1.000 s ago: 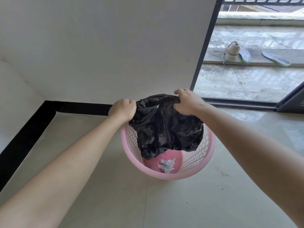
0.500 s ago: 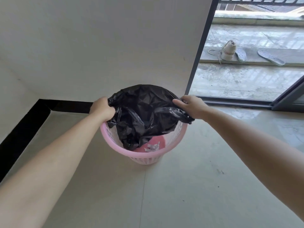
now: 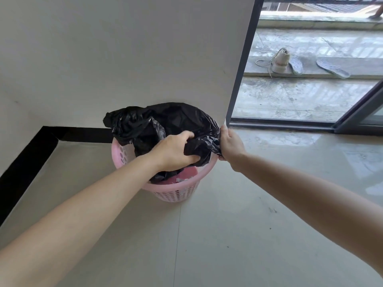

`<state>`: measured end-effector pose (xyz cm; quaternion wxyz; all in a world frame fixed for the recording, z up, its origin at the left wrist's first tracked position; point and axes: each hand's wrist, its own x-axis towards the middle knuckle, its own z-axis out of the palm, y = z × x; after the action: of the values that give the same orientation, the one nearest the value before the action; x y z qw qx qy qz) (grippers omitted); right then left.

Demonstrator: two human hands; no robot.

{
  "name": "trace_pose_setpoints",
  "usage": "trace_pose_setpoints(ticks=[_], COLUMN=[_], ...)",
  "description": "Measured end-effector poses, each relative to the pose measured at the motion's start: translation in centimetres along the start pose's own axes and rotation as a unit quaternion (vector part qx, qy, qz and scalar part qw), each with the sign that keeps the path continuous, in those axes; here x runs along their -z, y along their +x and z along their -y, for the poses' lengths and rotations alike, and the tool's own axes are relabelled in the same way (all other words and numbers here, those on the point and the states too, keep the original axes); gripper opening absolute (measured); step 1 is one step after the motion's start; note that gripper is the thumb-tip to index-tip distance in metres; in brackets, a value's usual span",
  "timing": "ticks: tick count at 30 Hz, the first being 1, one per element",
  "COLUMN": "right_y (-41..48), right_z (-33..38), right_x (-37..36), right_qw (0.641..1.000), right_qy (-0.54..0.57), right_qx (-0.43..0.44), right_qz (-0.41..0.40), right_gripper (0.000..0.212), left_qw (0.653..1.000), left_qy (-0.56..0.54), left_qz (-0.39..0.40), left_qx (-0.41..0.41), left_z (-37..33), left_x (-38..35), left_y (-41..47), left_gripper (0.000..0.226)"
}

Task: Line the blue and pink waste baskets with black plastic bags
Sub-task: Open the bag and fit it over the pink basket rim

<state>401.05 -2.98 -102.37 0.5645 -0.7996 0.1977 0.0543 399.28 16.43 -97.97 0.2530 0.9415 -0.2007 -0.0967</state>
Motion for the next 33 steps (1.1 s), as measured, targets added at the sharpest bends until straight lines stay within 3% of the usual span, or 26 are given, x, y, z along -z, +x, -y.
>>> trace_pose_setpoints(ticks=[2,5,8,11,14,21,25,28,33], right_y=[0.2,0.8,0.6,0.2,0.4,0.7,-0.3,-1.0,-3.7], right_z=[-0.3,-0.5,-0.9,-1.2,-0.6,-0.3,0.2,1.8,2.7], right_x=[0.0,0.5,1.1,0.8,0.8,3.7,2.5,1.4,0.4], right_qw=[1.000,0.998,0.968,0.937,0.924,0.941,0.968,0.984,0.960], right_qy=[0.021,-0.058,-0.213,-0.307,-0.329,-0.287,-0.225,-0.139,-0.158], right_qx=[-0.018,0.004,0.102,0.164,0.193,0.172,0.102,0.037,0.189], right_qz=[0.007,-0.039,-0.091,-0.030,0.002,-0.041,-0.054,-0.100,-0.130], right_gripper=[0.042,0.032,0.028,0.026,0.029,0.015,0.034,0.046,0.042], left_qw=[0.995,0.942,0.900,0.877,0.892,0.901,0.907,0.923,0.956], left_qy=[0.042,0.152,0.243,0.303,0.262,0.196,0.182,0.128,-0.038], left_qz=[-0.083,-0.242,-0.218,-0.195,-0.186,-0.161,-0.148,-0.204,-0.279], left_qx=[-0.025,-0.178,-0.288,-0.318,-0.319,-0.353,-0.350,-0.299,-0.084], left_z=[-0.6,-1.8,-2.1,-1.3,-0.8,2.3,3.8,2.6,-2.2], left_x=[-0.2,-0.6,-2.0,-2.5,-1.4,-0.5,-0.2,-0.9,-2.2], left_y=[-0.9,-3.1,-5.7,-6.8,-7.2,-8.7,-7.9,-6.8,-4.0], left_gripper=[0.025,0.016,0.021,0.019,0.032,0.048,0.042,0.032,0.023])
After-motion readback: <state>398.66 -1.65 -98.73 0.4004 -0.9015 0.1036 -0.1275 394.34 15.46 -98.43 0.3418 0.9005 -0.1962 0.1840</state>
